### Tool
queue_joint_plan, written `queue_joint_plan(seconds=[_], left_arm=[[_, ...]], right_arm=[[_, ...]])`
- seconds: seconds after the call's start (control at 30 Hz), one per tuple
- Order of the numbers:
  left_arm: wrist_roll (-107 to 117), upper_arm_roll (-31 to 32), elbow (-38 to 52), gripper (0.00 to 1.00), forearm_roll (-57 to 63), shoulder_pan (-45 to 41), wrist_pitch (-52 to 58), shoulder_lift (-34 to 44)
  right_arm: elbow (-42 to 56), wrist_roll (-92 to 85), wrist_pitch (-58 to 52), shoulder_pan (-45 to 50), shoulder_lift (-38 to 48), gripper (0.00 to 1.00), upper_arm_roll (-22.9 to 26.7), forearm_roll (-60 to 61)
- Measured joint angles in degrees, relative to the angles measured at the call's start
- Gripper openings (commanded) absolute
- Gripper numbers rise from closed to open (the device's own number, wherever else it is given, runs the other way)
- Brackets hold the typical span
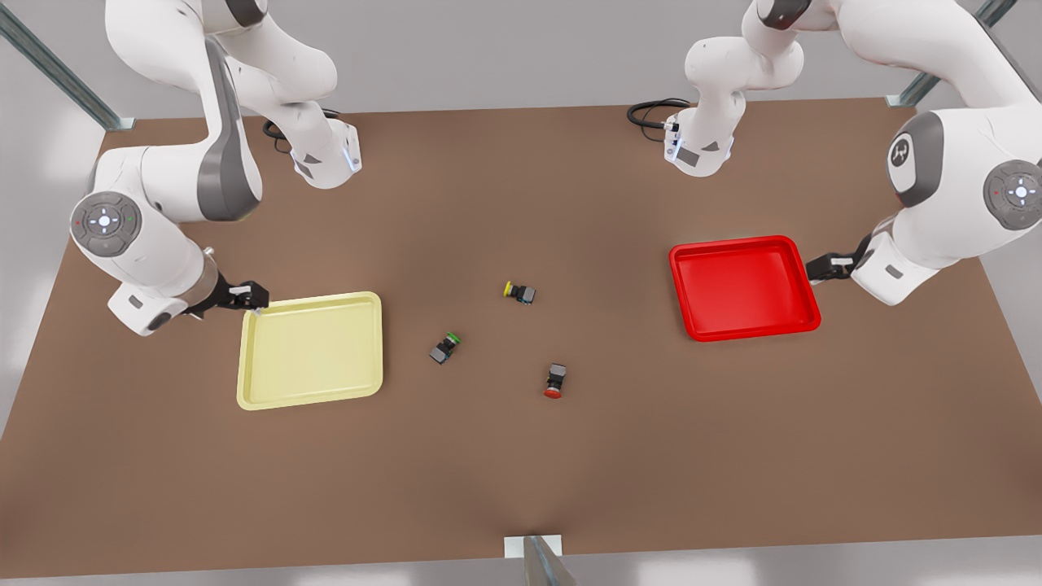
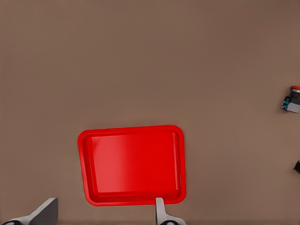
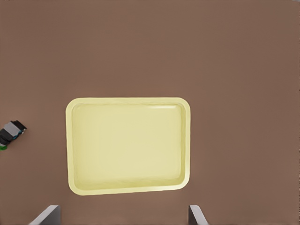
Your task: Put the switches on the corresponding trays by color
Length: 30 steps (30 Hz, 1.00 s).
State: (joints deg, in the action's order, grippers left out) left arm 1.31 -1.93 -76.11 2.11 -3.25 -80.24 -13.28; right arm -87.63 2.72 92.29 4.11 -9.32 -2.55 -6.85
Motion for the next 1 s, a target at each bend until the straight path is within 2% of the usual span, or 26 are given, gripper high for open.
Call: queue_joint_plan(seconds=[0.1, 0.13, 0.17, 0.23, 0.27, 0.33, 0.4, 0.47, 0.73, 0.83, 1.0], left_arm=[[-0.25, -0.01, -0.07, 1.00, 0.01, -0.02, 0.16, 0.00], [-0.25, 0.00, -0.03, 1.00, -0.02, -0.03, 0.22, -0.03], [-0.66, 0.00, -0.09, 1.00, -0.01, 0.00, 1.31, 0.03], [-0.30, 0.09, -0.09, 1.00, -0.01, -0.02, 2.02, 0.26], [-0.76, 0.24, -0.02, 1.00, -0.02, -0.01, 2.01, 0.11], [-0.86, 0.24, -0.08, 1.00, 0.00, -0.13, 2.20, 0.08], [-0.19, 1.08, -0.09, 1.00, 0.02, -0.14, 2.20, -0.22], [0.01, 1.23, -0.09, 1.00, 0.03, -0.73, 2.20, -0.44], [2.66, 1.32, -0.23, 1.00, -0.05, -3.05, 1.71, -1.58], [2.47, 1.32, -0.27, 1.00, 0.01, -3.55, 1.58, -1.67], [2.60, 1.49, -0.21, 1.00, 0.06, -6.08, -2.61, -4.28]], right_arm=[[0.05, -0.16, -0.81, 0.93, -0.54, 1.00, -0.04, 0.17], [0.63, -0.90, -3.44, 6.02, -2.40, 1.00, 0.01, 0.50], [0.63, -0.96, -3.70, 15.42, -4.27, 1.00, -0.10, 0.60], [2.42, -1.14, -2.70, 27.17, -11.37, 1.00, -1.80, 0.79], [6.66, -1.14, -1.19, 34.17, -17.10, 1.00, -2.47, 0.70], [8.52, -1.27, 10.60, 40.89, -25.55, 1.00, -3.54, 0.70], [7.89, -3.53, 20.63, 42.03, -30.80, 1.00, -5.18, 0.61], [7.97, -4.90, 24.49, 42.60, -34.08, 1.00, -5.84, 0.52], [7.29, -20.75, 27.40, 43.10, -37.36, 1.00, -5.80, -0.10], [1.20, -20.83, 34.74, 42.44, -37.05, 1.00, -5.79, -0.01], [-0.86, -17.06, 34.28, 40.56, -36.09, 1.00, -5.89, 0.79]])
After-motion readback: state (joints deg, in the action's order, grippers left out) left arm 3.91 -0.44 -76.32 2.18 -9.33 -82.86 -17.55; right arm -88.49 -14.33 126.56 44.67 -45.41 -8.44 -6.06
